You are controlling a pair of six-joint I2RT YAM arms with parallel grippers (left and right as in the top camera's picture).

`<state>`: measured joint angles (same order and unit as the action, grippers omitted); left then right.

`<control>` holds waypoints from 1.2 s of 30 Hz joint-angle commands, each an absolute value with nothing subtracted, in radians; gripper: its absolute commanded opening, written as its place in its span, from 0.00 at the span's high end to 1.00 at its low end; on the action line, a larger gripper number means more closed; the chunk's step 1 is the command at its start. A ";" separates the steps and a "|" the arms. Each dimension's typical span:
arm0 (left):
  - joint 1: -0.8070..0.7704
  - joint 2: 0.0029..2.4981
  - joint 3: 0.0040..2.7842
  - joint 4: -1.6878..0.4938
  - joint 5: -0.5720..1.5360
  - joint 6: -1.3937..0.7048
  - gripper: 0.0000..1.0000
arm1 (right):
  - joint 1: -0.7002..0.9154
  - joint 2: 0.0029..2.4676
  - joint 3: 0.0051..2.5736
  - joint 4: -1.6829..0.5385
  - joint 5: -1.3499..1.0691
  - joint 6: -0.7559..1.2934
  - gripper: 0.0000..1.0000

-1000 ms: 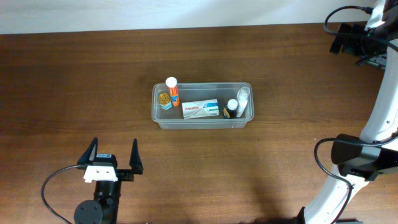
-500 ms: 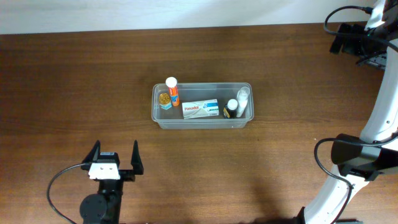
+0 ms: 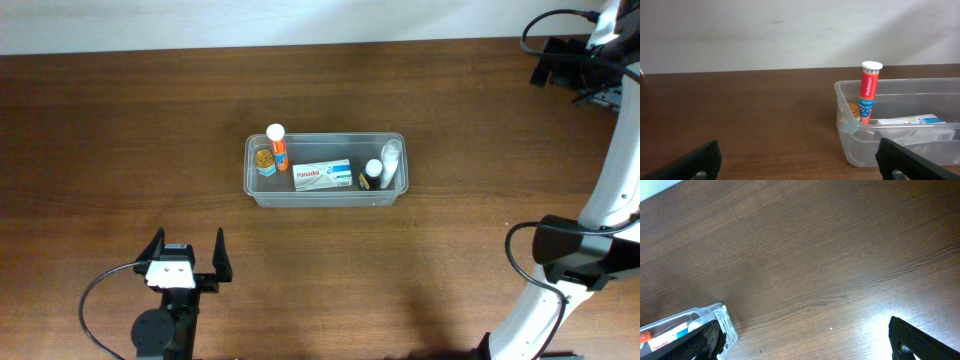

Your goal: Pack container

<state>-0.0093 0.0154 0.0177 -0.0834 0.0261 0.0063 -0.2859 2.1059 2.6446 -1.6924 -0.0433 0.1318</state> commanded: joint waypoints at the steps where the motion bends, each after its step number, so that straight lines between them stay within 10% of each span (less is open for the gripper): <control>1: -0.004 0.006 0.009 -0.081 0.020 0.004 0.00 | -0.289 2.073 2.660 -1.698 -0.045 0.136 0.02; 36: -0.004 0.006 0.009 -0.081 0.019 0.004 0.00 | -0.147 1.780 2.646 -1.698 -0.045 0.136 0.02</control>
